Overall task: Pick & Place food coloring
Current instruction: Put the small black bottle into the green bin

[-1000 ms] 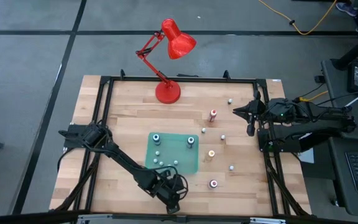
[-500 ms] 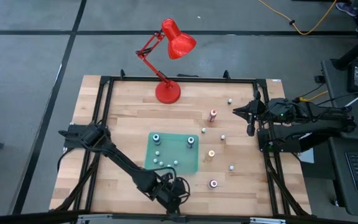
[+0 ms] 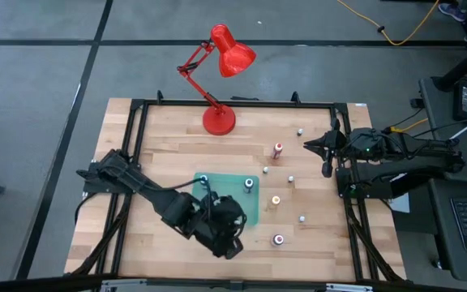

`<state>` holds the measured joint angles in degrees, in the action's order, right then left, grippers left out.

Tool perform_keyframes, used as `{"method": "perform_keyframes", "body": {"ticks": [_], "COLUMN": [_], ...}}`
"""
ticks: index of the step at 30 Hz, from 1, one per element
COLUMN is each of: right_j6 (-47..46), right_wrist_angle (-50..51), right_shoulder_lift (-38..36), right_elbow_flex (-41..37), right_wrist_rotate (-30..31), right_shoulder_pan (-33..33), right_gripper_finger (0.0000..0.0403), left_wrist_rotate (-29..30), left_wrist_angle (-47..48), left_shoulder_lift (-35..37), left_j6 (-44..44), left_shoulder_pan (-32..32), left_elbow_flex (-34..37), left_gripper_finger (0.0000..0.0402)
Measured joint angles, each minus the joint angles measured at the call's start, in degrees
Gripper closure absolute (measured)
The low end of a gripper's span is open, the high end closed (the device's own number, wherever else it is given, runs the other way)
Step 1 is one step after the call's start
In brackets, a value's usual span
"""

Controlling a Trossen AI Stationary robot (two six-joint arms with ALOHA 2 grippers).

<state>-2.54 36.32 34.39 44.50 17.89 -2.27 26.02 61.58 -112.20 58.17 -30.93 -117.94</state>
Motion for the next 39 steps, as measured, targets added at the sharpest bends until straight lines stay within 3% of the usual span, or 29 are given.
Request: {"method": "perform_keyframes", "body": {"ticks": [4,16,27,33,39], "right_j6": [0.0,0.0,0.0,0.0,0.0], "right_wrist_angle": [0.0,0.0,0.0,0.0,0.0], "right_shoulder_lift": [0.0,0.0,0.0,0.0,0.0], "right_elbow_flex": [0.0,0.0,0.0,0.0,0.0], "right_wrist_rotate": [0.0,0.0,0.0,0.0,0.0], "right_shoulder_pan": [0.0,0.0,0.0,0.0,0.0], "right_gripper_finger": [0.0357,0.0357,0.0357,0.0357,0.0357], "left_wrist_rotate": [-0.1,-0.2,4.5,0.1,-6.4], "left_wrist_angle": [0.6,16.7,24.3,21.5,7.5], "left_shoulder_lift": [0.0,3.9,8.9,8.7,8.6], "left_j6": [0.8,7.2,6.2,6.7,2.3], "left_shoulder_pan": [1.1,5.9,11.4,13.6,14.3], "left_elbow_flex": [-0.9,-0.8,-0.2,10.1,23.6], "left_gripper_finger": [0.0338,0.0337,0.0337,0.0337,0.0336]}}
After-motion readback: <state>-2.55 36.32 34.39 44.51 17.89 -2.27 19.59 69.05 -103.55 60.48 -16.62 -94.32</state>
